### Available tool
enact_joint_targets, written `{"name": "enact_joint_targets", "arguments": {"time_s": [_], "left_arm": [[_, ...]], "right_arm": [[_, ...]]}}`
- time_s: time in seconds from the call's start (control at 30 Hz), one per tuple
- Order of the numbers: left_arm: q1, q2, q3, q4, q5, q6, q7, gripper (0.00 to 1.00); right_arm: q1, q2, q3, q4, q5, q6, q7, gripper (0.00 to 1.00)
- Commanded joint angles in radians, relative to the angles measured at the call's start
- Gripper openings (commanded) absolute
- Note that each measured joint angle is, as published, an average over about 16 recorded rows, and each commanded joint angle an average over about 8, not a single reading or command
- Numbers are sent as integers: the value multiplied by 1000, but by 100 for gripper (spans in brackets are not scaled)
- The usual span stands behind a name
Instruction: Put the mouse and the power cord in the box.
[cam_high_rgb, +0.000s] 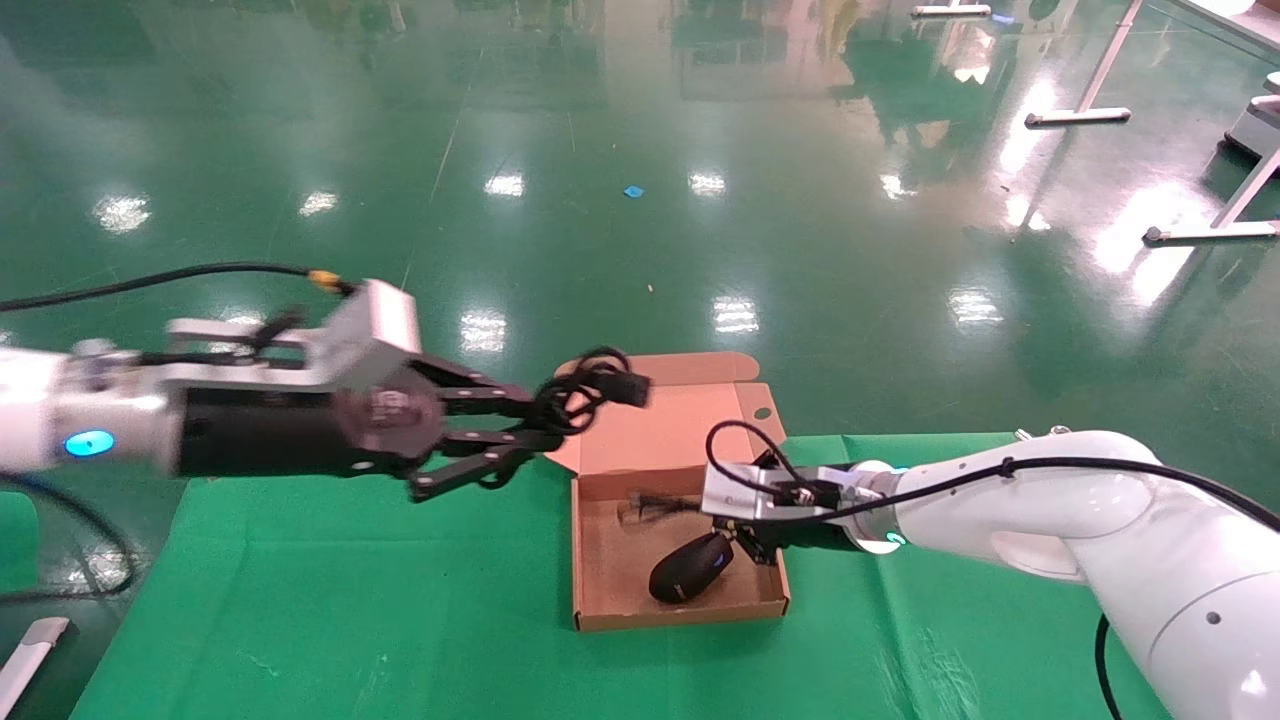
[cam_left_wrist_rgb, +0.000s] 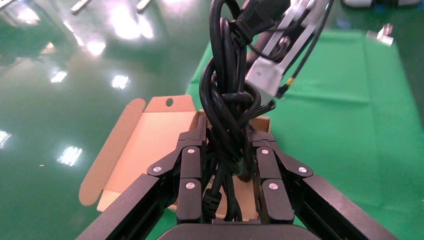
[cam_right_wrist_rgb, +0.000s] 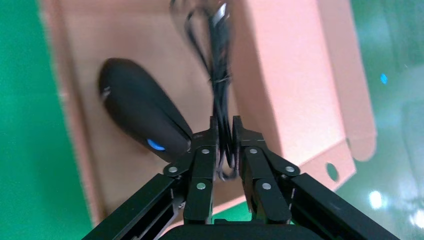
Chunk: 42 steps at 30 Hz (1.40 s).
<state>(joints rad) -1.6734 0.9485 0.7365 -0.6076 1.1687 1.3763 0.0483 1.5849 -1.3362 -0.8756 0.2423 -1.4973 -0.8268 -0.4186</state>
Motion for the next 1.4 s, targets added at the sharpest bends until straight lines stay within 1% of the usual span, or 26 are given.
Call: {"name": "enact_joint_targets", "arguments": {"time_s": [0.03,0.13,0.23,0.33,0.47,0.53,0.63,0.77,0.8,0.83,0.93,1.03,1.07,1.1,1.4], "left_arm": [[-20,32,18,-3,33,-19,2,0],[-46,102,49,33,84,-42,20,0],[-65,188,83,90,135,-69,51,0],[-72,287,117,174,187,-119,91,0],[-43,391,156,252,234,-259,135,0],[-13,417,179,252,243,-345,141,0],[40,426,220,208,238,-452,125,0],[85,426,279,156,208,-521,59,0],[90,426,292,147,200,-530,40,2],[94,426,302,141,191,-537,24,9],[100,431,333,136,170,-555,-16,47],[101,435,352,135,164,-567,-28,84],[102,436,356,136,163,-570,-30,94],[102,437,359,136,162,-572,-31,100],[100,423,347,120,161,-560,-24,100]], "right_arm": [[-1,1,-7,6,4,-16,-11,100],[20,33,-3,0,15,-59,-66,100],[55,90,6,-3,26,-114,-136,100],[100,170,21,5,48,-202,-219,100],[165,292,46,13,83,-330,-322,100],[194,348,54,10,92,-380,-359,100],[229,416,55,-2,87,-419,-383,100],[253,473,50,-13,77,-449,-386,100],[255,480,50,-14,76,-453,-384,100],[257,486,49,-15,75,-456,-383,100],[262,499,49,-15,75,-465,-381,100],[266,507,50,-15,76,-470,-380,100],[267,509,50,-15,76,-471,-380,100],[268,511,50,-15,76,-472,-380,100],[259,500,51,-11,78,-465,-377,100]]}}
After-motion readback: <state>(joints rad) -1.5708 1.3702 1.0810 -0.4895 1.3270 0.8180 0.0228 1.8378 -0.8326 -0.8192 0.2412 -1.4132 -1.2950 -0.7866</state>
